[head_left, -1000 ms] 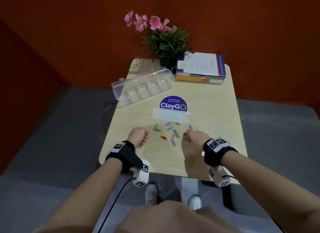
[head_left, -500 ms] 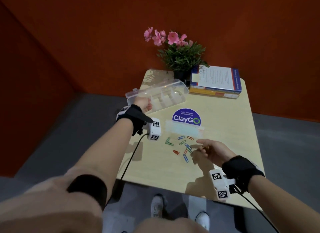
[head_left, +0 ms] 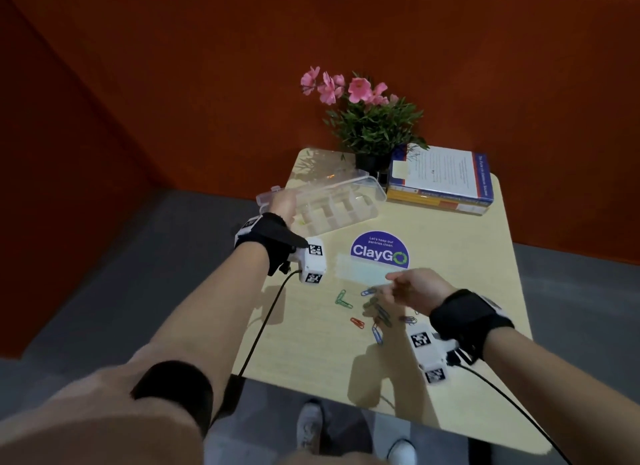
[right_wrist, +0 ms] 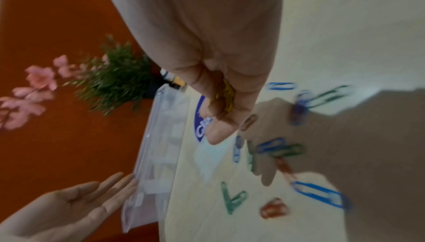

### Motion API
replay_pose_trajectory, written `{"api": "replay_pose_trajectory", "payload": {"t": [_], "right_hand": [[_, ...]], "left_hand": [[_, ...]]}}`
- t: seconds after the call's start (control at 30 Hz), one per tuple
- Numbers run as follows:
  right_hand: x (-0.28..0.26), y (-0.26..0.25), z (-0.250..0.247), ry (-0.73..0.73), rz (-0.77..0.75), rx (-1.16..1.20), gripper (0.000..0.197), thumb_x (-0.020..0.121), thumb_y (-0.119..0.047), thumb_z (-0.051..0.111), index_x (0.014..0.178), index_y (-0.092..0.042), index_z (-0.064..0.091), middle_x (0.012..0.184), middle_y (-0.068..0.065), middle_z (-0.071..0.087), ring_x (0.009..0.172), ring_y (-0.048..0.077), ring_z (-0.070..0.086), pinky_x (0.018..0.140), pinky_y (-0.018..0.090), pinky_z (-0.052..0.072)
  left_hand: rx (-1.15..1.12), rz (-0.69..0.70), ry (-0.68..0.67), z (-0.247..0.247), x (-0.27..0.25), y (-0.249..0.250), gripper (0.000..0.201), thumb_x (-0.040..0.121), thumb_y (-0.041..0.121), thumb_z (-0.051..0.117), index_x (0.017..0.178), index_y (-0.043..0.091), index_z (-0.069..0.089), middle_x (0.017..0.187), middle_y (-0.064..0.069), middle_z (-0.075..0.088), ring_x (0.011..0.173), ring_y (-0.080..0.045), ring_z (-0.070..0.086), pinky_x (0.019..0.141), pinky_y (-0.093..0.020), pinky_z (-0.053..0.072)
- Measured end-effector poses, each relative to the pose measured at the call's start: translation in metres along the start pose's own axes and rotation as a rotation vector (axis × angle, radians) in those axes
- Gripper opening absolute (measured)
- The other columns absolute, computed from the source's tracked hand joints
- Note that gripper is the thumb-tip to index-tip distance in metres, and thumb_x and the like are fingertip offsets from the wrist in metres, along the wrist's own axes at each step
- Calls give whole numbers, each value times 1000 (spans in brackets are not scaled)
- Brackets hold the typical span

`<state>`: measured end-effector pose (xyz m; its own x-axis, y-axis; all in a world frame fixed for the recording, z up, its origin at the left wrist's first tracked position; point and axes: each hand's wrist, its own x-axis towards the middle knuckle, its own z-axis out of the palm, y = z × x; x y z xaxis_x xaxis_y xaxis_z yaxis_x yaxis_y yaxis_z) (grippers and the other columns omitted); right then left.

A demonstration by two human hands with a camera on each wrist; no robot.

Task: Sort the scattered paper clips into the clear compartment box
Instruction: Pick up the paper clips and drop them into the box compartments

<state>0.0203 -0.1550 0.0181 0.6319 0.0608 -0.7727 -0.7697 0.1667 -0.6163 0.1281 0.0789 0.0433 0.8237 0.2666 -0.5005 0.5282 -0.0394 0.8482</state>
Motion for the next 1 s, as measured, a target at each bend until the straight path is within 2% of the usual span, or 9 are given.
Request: {"api": "replay_pose_trajectory", "payload": {"t": [0.2,0.3,0.43,0.5,0.57,0.63,0.73,0.83,1.0], "right_hand": [[32,-58,69,-120,-96,-10,28,94,8,34,71,1,47,57,11,40,52,23,44,58,30,51],[51,-83,108,-125,-130,-19,25,95,10,32,75,4,47,67,10,37,60,24,42,90,40,47],[76,-101,147,-129,-187,-247,20,96,-2,39,104,9,54,80,17,53,70,23,53,100,39,47],[88,-103,152,-125,-227,-383,42,94,-10,40,132,8,44,108,23,58,87,24,58,96,34,48],[95,-103,153,-152,-241,-450,50,91,-13,40,139,3,37,138,24,47,117,32,55,92,37,46],[92,-101,150,-161,-248,-484,49,92,-13,40,138,3,38,145,23,41,130,35,46,93,39,46],[75,-99,138,-162,-319,-418,40,97,-1,30,133,6,45,137,22,49,127,36,47,103,42,40],[54,-85,108,-117,-443,-417,35,92,5,31,109,-3,61,93,6,57,92,24,52,77,32,47],[37,-38,24,35,-421,-828,32,85,7,39,81,-14,63,97,9,59,88,23,53,64,28,45]], "left_hand": [[199,164,132,-23,-46,-44,36,93,9,37,120,14,60,131,-9,58,121,-29,53,104,-36,42],[283,197,122,-33,-71,-82,28,95,9,40,114,14,60,125,-7,61,117,-26,56,102,-34,44],[359,158,86,-43,-86,-118,24,96,11,43,111,14,62,117,-3,63,105,-21,60,85,-27,42],[375,147,77,-49,-87,-127,23,96,10,43,108,16,62,115,-3,65,106,-22,62,84,-28,45],[373,126,72,-52,-84,-130,25,96,10,43,110,15,63,116,-2,65,108,-23,62,89,-31,46],[393,116,58,-51,-82,-131,26,95,10,42,110,15,62,115,-2,65,108,-23,61,91,-33,47],[415,130,-2,-36,-80,-128,26,92,9,42,106,14,63,111,-3,68,104,-23,62,92,-36,48],[523,169,-103,-10,-83,-125,21,89,8,45,97,14,64,100,-3,66,94,-21,61,83,-30,48],[886,312,-272,26,-83,-125,23,77,6,56,94,16,66,104,-8,62,97,-28,62,83,-28,48]]}}
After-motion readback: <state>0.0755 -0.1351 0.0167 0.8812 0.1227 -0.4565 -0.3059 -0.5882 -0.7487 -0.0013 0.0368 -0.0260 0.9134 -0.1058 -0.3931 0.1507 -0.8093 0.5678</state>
